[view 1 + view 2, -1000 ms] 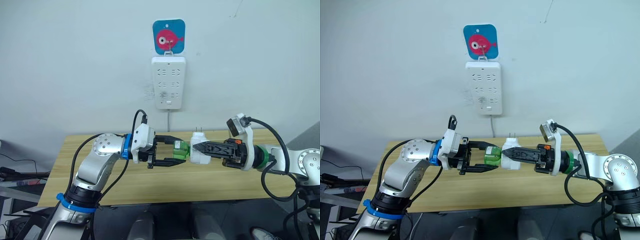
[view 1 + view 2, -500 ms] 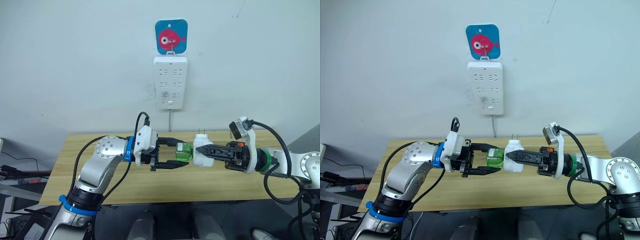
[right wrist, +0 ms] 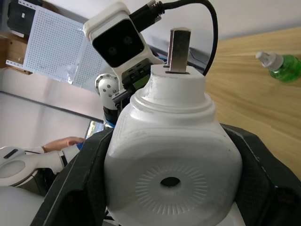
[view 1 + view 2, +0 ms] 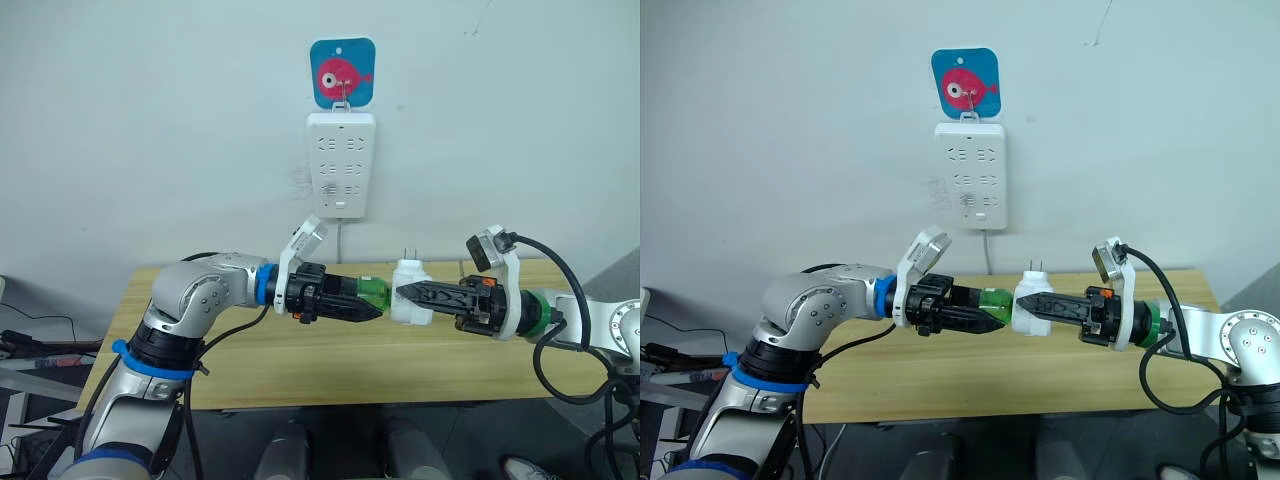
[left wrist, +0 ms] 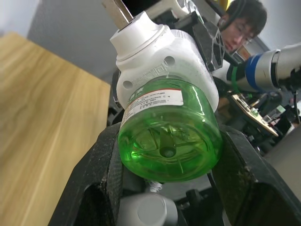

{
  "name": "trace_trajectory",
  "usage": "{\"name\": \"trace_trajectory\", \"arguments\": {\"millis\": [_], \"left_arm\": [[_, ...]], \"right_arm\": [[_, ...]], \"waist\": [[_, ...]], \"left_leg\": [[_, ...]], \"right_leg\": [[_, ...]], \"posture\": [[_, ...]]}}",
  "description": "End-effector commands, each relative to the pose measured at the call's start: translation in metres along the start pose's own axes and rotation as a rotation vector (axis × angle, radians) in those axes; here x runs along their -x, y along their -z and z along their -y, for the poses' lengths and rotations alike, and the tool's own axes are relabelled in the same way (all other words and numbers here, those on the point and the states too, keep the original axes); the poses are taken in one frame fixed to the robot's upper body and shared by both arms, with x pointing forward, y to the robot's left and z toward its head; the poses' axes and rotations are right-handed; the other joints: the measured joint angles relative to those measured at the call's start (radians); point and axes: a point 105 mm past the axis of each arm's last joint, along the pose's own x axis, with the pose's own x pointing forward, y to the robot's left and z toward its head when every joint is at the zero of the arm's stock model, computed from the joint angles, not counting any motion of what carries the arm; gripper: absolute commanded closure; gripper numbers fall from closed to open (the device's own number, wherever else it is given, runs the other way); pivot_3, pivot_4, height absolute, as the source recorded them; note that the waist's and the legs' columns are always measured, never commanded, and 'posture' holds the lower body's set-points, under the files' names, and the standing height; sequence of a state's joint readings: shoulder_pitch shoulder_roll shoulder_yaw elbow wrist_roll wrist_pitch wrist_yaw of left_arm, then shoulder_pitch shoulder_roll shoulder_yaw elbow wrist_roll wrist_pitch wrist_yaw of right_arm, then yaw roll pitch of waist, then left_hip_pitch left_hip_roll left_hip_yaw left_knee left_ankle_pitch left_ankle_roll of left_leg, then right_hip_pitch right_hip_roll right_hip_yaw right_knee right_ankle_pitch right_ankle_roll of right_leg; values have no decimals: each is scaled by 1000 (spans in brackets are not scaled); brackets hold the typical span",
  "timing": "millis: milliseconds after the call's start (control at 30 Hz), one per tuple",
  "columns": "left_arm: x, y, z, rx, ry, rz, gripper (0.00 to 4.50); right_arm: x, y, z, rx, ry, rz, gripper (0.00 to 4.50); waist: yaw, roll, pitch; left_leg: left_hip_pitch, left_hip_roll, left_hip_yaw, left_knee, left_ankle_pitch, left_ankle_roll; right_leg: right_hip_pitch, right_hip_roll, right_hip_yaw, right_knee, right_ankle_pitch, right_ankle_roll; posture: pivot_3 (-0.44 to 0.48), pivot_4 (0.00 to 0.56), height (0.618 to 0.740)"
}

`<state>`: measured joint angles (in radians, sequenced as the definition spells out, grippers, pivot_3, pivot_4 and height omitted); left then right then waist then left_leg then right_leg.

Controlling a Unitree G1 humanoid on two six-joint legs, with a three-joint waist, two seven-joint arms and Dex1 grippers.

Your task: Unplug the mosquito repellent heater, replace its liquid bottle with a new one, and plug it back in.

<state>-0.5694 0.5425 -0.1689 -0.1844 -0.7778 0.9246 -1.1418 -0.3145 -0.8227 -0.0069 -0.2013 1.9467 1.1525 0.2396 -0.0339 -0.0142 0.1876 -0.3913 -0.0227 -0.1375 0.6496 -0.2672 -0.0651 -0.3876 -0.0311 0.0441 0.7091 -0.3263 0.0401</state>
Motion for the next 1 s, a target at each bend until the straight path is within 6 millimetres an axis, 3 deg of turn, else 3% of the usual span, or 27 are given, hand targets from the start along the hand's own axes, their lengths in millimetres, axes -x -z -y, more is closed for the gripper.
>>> {"name": "trace_trajectory", "arguments": {"millis": [33,100,167,267,633,767,867,1000], "left_arm": [[14,-9,-3,-413,-132,9,921],[18,-6,-4,-652,-191,1,280],[18,2,11,-847,-137,6,274],[19,7,22,-983,-108,58,274],[7,14,9,-1047,-100,61,274],[0,13,13,-1061,-78,88,274],[0,14,14,-1064,-72,91,893],[1,12,14,-1056,-86,99,2111]], "right_arm": [[-4,10,-8,-10,-50,-56,1500],[-3,9,-7,-9,-41,-56,1500],[-2,9,-7,-8,-31,-56,1500],[-3,9,-5,-8,-20,-61,1500],[-8,8,-8,9,-26,-66,1500],[-9,7,-9,14,-30,-65,1500],[-10,7,-9,17,-30,-63,1500],[-11,6,-10,22,-31,-59,1500]], "waist": [[2,0,0],[7,0,0],[12,0,0],[21,0,0],[34,0,0],[33,0,0],[33,0,0],[32,0,0]], "left_leg": [[0,0,0,0,0,0],[0,0,0,-1,0,-1],[-1,0,0,-1,1,-1],[-2,0,0,-1,0,0],[-5,-1,0,1,1,2],[-5,0,0,1,1,2],[-5,0,0,1,1,2],[-5,0,0,1,1,2]], "right_leg": [[0,0,0,-1,0,0],[0,0,0,-2,0,0],[0,-1,0,-4,1,-1],[1,-1,0,-6,2,-2],[1,-1,-1,-11,6,0],[1,-1,-1,-11,6,0],[1,-1,-1,-11,6,0],[1,-1,-1,-11,6,0]], "posture": [[50,153,732],[54,155,732],[58,155,732],[59,154,732],[57,150,732],[53,152,732],[53,152,732],[52,155,732]]}}
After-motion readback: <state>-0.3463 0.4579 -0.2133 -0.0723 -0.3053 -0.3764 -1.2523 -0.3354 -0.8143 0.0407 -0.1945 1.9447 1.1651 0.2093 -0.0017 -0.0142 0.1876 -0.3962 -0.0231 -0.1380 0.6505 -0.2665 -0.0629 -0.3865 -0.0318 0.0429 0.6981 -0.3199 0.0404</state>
